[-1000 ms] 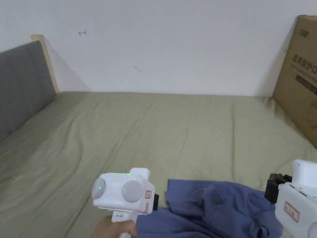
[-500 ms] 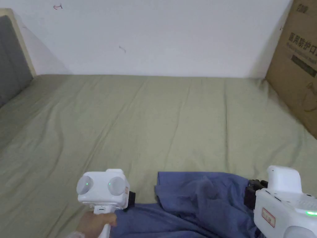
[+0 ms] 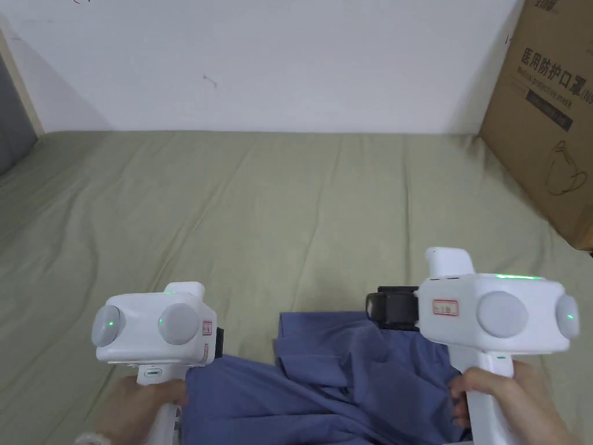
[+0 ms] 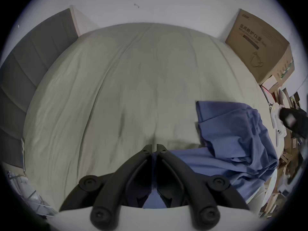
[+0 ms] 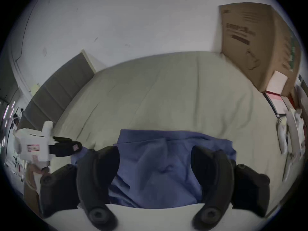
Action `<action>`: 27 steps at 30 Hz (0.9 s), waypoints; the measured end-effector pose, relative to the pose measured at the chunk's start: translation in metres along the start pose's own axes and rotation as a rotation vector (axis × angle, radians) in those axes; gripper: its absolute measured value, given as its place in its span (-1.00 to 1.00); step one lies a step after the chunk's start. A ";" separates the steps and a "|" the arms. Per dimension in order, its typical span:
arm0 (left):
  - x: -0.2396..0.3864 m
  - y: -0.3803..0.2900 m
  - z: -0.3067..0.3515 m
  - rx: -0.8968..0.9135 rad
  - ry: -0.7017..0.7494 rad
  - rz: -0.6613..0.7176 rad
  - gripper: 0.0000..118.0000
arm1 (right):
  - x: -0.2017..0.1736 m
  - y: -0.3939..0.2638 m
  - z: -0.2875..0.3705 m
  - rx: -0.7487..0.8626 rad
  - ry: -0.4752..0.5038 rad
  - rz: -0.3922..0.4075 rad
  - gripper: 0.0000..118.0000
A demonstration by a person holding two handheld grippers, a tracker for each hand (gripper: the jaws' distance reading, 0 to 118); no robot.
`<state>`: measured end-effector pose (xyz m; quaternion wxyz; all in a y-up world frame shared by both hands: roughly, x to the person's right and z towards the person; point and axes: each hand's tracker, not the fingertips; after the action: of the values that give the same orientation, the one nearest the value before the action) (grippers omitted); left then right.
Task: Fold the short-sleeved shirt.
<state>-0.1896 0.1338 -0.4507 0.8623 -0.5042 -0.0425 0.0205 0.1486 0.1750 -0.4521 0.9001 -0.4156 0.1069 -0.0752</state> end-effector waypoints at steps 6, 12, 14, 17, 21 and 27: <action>-0.003 -0.003 -0.008 -0.015 -0.010 0.009 -0.95 | -0.002 0.003 -0.099 -0.330 -0.022 0.017 0.28; -0.007 -0.008 -0.012 -0.031 -0.011 -0.016 -0.95 | 0.023 -0.014 -0.100 -0.310 -0.031 -0.135 -0.95; -0.007 -0.006 -0.006 -0.027 -0.013 -0.016 -0.95 | 0.022 -0.005 -0.085 -0.272 -0.041 -0.116 -0.95; -0.008 0.001 0.011 0.011 -0.010 -0.004 -0.95 | 0.014 0.024 -0.051 -0.182 -0.087 -0.044 -0.95; -0.008 0.018 0.056 0.120 0.037 -0.050 -0.95 | 0.011 0.071 0.013 -0.032 -0.104 -0.027 -0.95; -0.019 0.069 0.153 0.333 0.091 -0.052 -0.95 | 0.015 0.137 0.123 0.172 -0.191 -0.053 -0.95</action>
<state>-0.2220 0.2988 -0.4377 0.9352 -0.3534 -0.0124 -0.0181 0.2004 0.3502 -0.4813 0.9362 -0.3449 0.0027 -0.0680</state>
